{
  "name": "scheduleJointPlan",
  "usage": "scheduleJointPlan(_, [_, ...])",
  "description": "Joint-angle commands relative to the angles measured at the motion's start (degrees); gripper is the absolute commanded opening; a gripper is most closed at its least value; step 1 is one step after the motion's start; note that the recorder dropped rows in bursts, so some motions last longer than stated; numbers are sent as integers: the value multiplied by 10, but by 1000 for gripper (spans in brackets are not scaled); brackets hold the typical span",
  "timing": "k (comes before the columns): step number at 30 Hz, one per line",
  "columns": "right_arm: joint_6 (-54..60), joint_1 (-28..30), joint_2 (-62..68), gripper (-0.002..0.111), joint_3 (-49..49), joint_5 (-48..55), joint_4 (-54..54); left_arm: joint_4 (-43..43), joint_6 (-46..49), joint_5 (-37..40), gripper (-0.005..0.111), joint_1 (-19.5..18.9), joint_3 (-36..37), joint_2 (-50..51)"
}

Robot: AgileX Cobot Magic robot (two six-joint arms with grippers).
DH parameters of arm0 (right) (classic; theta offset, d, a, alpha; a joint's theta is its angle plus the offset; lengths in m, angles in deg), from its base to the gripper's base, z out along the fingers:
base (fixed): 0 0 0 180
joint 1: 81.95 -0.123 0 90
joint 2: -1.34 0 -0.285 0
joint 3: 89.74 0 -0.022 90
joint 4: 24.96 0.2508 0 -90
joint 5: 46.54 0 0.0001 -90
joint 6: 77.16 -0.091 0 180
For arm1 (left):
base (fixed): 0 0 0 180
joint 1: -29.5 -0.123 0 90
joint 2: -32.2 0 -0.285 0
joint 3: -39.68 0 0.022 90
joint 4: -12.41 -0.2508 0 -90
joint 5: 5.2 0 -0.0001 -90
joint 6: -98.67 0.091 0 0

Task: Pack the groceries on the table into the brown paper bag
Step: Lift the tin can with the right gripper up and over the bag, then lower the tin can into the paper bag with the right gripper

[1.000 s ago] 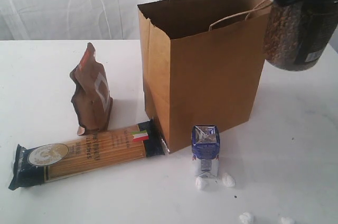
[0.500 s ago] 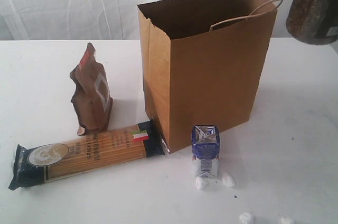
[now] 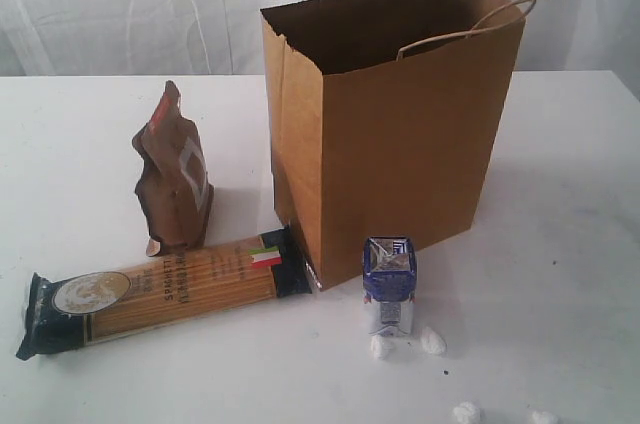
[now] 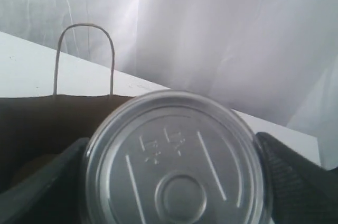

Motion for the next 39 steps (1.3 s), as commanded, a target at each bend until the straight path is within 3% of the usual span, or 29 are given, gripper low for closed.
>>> scheduleJointPlan(1, [29,1,19,0,-9,-63,25,1,-1,2,0,-2,1,-3])
scheduleJointPlan(8, [72,-28,52,0,-9,-125,66,1,-1,2,0,-2,1,-3])
scheduleJointPlan(20, [86,-81,90,0,0,-116,71,1,-1,2,0,-2,1,-3])
scheduleJointPlan(39, [118,-92,125,0,78,-176,135,1,-1,2,0,-2,1,-3])
